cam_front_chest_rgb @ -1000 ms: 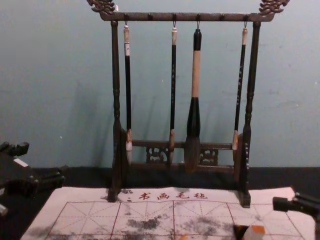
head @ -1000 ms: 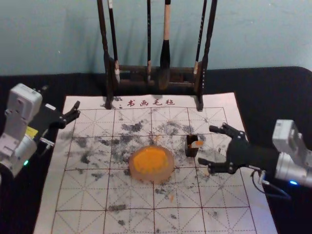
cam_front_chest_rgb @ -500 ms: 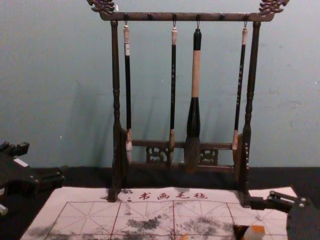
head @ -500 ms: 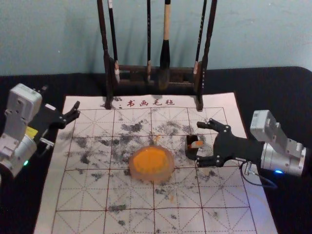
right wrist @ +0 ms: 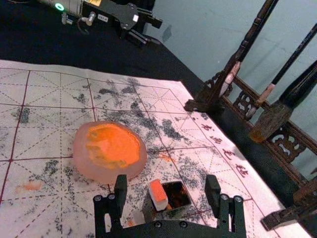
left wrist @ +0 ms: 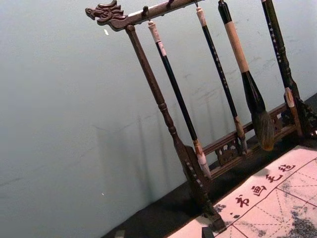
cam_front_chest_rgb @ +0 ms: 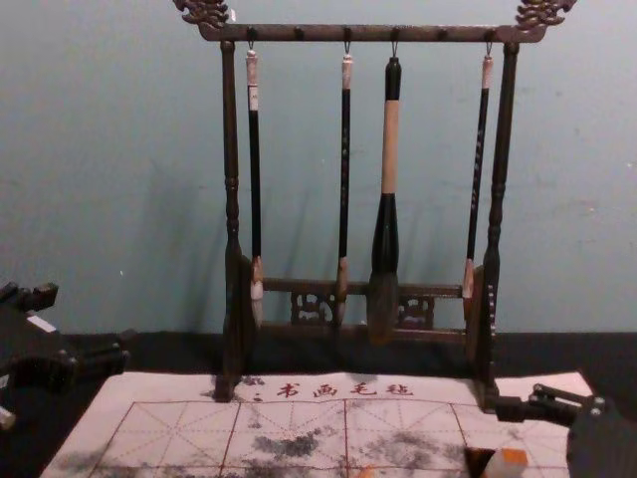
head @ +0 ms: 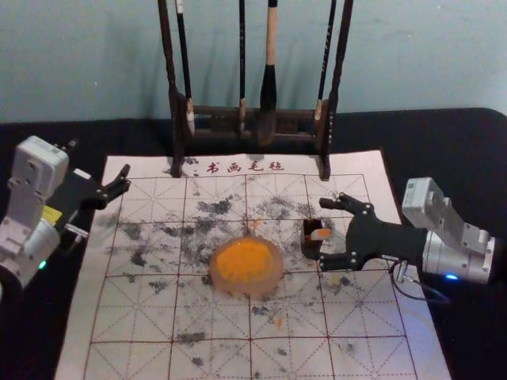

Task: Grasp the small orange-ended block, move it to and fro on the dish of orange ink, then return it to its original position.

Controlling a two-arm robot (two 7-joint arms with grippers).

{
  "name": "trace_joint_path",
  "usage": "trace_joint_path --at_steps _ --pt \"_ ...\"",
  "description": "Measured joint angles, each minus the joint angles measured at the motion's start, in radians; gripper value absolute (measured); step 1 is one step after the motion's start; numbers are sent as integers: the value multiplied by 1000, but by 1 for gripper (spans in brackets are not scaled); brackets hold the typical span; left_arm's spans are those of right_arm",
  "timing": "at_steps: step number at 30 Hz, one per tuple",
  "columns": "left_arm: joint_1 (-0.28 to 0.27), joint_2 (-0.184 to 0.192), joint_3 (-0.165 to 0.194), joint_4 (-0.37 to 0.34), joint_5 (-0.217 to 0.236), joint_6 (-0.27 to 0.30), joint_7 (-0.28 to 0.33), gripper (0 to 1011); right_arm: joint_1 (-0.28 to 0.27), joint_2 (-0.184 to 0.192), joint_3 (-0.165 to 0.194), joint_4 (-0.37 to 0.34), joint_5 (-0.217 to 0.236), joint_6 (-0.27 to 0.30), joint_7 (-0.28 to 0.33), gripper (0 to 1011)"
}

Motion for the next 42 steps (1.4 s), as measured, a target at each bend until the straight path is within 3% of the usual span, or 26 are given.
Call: trace_joint_path --at_steps 15,28,34,42 --pt "0 0 0 0 0 0 0 1001 0 17 1 4 45 -1 62 1000" --pt "0 0 0 0 0 0 0 1001 0 18 0 2 47 -4 64 1000" --pt "0 0 0 0 0 0 0 1001 0 18 0 2 47 -4 64 903" --pt "0 0 0 0 0 0 0 1001 -1 18 1 2 47 -4 63 681"
